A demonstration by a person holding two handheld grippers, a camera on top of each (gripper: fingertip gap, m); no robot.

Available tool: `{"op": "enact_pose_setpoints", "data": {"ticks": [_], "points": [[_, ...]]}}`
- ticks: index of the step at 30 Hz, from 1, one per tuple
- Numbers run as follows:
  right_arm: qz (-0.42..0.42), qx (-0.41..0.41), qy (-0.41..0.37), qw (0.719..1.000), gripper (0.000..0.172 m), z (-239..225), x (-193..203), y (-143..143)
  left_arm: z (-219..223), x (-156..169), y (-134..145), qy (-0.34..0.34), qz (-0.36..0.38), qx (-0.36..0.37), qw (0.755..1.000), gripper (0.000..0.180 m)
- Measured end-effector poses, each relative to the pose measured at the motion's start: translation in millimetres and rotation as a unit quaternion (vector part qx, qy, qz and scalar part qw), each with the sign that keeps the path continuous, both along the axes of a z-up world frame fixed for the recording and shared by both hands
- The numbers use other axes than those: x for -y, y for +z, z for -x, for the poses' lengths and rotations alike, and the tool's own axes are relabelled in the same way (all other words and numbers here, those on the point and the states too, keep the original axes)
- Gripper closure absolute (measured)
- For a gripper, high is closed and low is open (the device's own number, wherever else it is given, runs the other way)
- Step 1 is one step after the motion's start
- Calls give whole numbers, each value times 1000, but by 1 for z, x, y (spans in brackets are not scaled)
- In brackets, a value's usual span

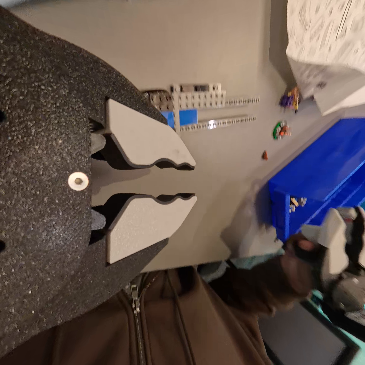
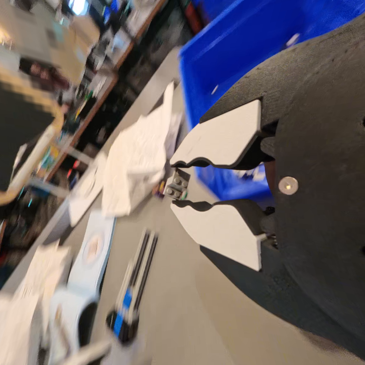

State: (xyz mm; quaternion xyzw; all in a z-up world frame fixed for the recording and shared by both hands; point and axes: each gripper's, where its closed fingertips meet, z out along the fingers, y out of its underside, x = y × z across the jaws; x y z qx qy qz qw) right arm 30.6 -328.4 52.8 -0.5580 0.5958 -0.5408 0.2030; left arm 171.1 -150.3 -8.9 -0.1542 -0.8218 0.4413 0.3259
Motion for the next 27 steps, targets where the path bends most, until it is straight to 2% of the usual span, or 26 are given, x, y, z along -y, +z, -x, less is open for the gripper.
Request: {"op": "enact_pose_setpoints", "data": {"ticks": [2, 5, 8, 12, 17, 23, 27], "points": [[14, -21, -87, 996, 140, 32, 41, 4, -12, 2, -2, 22, 3, 26, 999, 157], [6, -45, -120, 992, 130, 47, 55, -2, -23, 4, -5, 43, 2, 54, 998, 150], [13, -57, -76, 995, 128, 26, 32, -8, -31, 6, -12, 54, -2, 89, 995, 145], [12, -65, 27, 997, 128, -21, -21, -18, -41, 7, -25, 67, -12, 148, 987, 141], [-17, -80, 157, 984, 129, -80, -80, -41, -50, 9, -41, 77, -24, 212, 974, 129], [-49, -136, 233, 962, 127, -132, -104, -77, -52, 10, -43, 85, -27, 199, 976, 122], [-54, -168, 231, 957, 127, -146, -103, -96, -53, 10, -47, 86, -35, 204, 974, 118]]}}
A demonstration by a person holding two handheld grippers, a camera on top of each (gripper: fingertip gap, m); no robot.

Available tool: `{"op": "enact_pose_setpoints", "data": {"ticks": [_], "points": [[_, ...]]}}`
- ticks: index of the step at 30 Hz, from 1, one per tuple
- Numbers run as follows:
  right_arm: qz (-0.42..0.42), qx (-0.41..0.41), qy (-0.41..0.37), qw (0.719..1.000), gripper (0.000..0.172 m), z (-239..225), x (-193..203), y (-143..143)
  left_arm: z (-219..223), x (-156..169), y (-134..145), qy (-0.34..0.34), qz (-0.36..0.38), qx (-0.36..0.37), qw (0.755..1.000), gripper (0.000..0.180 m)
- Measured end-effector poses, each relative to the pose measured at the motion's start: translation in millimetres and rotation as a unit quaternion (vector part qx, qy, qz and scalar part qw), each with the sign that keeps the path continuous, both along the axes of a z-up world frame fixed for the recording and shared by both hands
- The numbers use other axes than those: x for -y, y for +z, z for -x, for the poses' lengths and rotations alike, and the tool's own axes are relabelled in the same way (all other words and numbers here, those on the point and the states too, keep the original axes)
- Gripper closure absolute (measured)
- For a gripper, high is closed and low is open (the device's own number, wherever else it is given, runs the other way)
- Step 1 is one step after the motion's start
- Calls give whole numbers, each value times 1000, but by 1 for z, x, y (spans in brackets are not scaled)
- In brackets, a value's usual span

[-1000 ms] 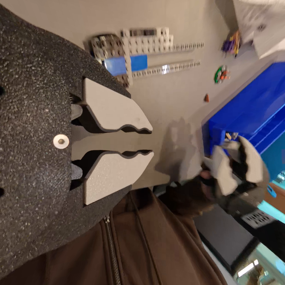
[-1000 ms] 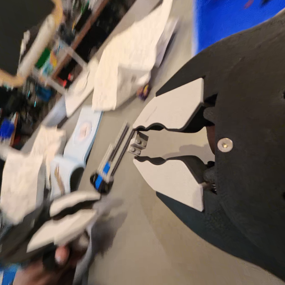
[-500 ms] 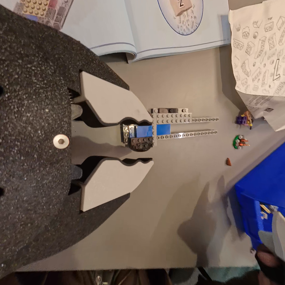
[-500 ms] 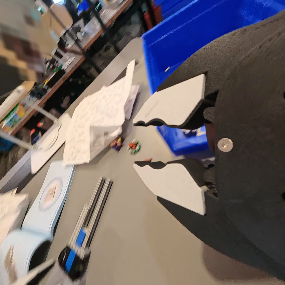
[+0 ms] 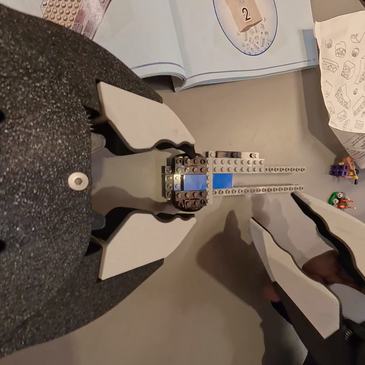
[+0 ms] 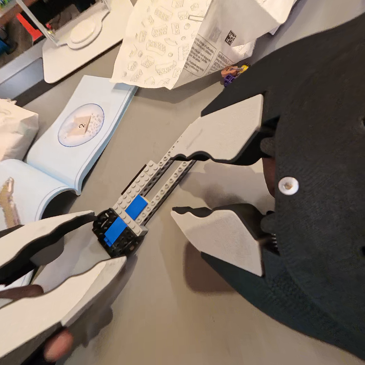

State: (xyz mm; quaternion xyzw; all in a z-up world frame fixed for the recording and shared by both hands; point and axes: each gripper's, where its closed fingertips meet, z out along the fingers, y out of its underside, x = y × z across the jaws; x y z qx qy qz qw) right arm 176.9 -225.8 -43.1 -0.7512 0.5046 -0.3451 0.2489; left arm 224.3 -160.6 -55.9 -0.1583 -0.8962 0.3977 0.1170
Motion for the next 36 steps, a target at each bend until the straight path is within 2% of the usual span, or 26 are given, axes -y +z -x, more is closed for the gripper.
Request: {"op": "enact_pose_setpoints", "data": {"ticks": [4, 10, 16, 20, 28, 33, 36], "points": [[8, -23, -4, 1000, 126, -6, 6, -15, 2, 0, -5, -3, -10, 1, 1000, 117], [35, -29, 24, 999, 129, -15, 6, -20, 2, 0, -5, -5, -8, 5, 1000, 117], [26, -74, 60, 995, 155, -12, -4, -30, -1, -1, 1, 0, -2, -14, 1000, 117], [45, -40, 102, 993, 160, -7, -20, -27, -4, -2, 6, 4, 0, -47, 999, 116], [164, 75, 155, 971, 162, 1, -35, -12, -10, -1, 11, 12, 3, -84, 996, 117], [179, 108, 176, 962, 162, 5, -41, -7, -15, 0, 10, 22, 3, -90, 996, 114], [191, 129, 183, 956, 162, 5, -45, -1, -10, -2, 10, 11, -6, -120, 993, 115]]}}
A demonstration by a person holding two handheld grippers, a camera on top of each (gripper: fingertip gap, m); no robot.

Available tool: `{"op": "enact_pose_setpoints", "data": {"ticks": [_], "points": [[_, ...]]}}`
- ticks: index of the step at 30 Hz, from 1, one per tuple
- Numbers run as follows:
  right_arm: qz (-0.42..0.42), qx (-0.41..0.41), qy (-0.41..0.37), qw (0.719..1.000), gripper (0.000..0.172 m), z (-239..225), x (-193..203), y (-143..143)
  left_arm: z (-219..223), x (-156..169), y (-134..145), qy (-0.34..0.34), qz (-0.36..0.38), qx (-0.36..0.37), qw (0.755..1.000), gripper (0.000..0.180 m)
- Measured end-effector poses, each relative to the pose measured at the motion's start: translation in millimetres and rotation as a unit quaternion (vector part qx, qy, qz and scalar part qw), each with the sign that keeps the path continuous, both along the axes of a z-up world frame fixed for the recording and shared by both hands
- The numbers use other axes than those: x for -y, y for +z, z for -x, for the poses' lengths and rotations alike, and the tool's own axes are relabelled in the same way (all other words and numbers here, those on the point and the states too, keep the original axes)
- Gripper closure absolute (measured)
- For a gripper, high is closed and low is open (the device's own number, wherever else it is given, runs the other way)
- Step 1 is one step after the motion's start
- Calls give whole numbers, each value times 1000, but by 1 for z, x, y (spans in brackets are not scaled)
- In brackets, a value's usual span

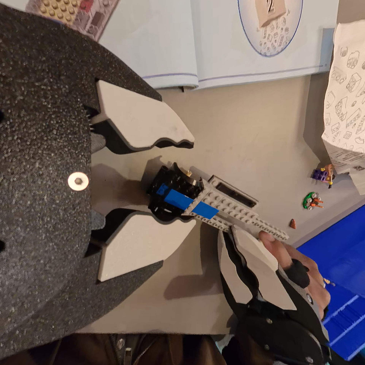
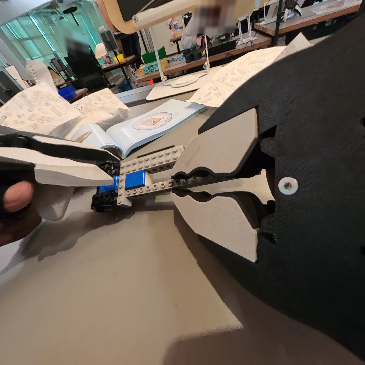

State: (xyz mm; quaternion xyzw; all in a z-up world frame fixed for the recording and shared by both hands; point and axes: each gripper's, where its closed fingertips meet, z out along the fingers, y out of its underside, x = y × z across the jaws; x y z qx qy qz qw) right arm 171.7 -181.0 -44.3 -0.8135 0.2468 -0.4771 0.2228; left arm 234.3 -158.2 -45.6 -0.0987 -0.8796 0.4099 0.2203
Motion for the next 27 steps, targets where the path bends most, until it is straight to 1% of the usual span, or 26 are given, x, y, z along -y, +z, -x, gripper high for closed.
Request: {"op": "enact_pose_setpoints", "data": {"ticks": [4, 6, 8, 12, 13, 17, 20, 23, 25, 27], "points": [[5, 26, 13, 1000, 162, 0, -3, 8, 15, -6, 3, -39, -5, -38, 999, 127], [11, 34, 19, 999, 162, 2, -4, 9, 17, -7, 5, -42, -5, -56, 998, 134], [23, 39, 20, 999, 162, 2, -3, 9, 16, -7, 9, -45, 1, -72, 996, 146], [33, 46, 12, 998, 163, 1, 1, 9, 22, -10, 20, -62, 12, -132, 989, 158], [33, 49, 9, 998, 162, 1, 2, 9, 23, -11, 22, -65, 15, -138, 988, 158], [25, 47, -1, 999, 162, 0, 4, 9, 23, -9, 22, -66, 25, -116, 991, 159], [21, 49, -9, 999, 162, -1, 6, 10, 22, -8, 23, -58, 23, -127, 990, 159], [14, 67, -22, 997, 161, -3, 9, 17, 19, -5, 26, -41, 19, -170, 984, 158], [13, 85, -34, 996, 155, -4, 12, 23, 19, -4, 30, -32, 19, -209, 977, 159], [35, 112, -47, 992, 148, -6, 16, 29, 21, -3, 35, -27, 18, -256, 966, 159]]}}
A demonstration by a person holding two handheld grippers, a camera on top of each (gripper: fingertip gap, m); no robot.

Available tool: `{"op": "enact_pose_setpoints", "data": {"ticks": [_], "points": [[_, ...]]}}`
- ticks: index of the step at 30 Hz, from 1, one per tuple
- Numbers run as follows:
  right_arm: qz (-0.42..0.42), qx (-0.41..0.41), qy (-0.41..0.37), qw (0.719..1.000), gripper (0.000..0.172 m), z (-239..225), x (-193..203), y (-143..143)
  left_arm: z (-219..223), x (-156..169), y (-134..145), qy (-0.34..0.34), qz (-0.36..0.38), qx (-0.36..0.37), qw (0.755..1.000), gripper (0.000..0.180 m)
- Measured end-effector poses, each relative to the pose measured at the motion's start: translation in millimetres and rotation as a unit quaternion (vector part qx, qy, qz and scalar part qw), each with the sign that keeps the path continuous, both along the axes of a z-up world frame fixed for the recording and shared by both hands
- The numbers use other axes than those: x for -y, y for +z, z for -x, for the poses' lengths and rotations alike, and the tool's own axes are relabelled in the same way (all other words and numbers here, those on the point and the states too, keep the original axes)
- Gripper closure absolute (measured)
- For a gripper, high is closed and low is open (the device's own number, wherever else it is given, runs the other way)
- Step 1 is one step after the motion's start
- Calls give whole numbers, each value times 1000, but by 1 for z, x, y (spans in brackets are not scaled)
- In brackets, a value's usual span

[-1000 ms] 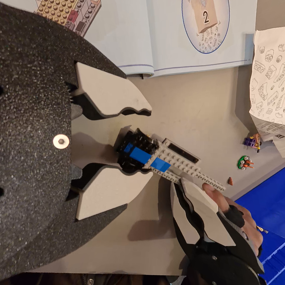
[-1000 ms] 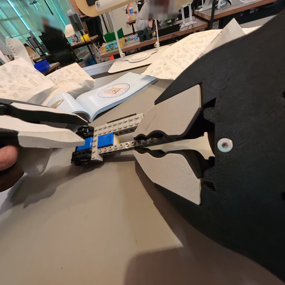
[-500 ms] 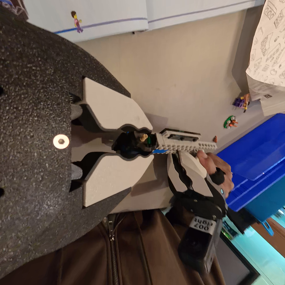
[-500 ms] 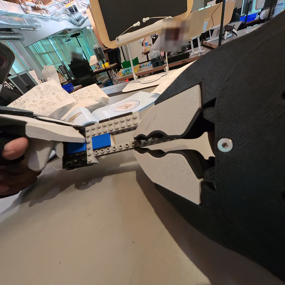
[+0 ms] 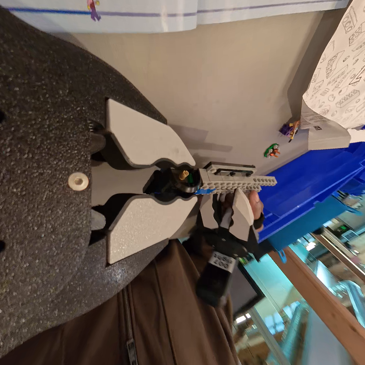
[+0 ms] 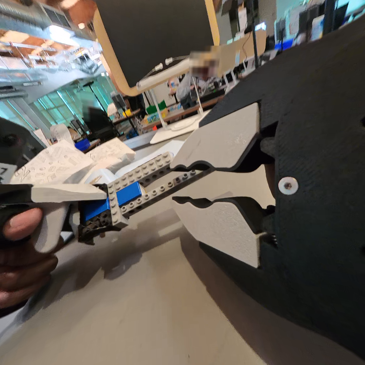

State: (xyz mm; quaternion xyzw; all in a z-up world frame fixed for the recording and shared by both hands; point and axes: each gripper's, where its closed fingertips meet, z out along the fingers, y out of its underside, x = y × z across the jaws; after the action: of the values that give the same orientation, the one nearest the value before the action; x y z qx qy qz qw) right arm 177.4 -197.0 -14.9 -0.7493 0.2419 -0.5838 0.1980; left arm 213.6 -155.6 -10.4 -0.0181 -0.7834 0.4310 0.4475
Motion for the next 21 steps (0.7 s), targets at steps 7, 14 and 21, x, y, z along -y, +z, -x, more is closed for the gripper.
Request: {"op": "enact_pose_setpoints", "data": {"ticks": [7, 14, 21], "points": [[199, 76, -54, 976, 145, -4, 5, 13, 9, 1, 6, -8, -27, -119, 993, 159], [127, -8, -27, 991, 158, -3, 3, -5, 1, 5, -3, 13, -1, 6, 1000, 141], [-71, -196, 7, 978, 159, 14, -2, -32, 2, 0, 8, -13, 111, 182, 977, 124]]}}
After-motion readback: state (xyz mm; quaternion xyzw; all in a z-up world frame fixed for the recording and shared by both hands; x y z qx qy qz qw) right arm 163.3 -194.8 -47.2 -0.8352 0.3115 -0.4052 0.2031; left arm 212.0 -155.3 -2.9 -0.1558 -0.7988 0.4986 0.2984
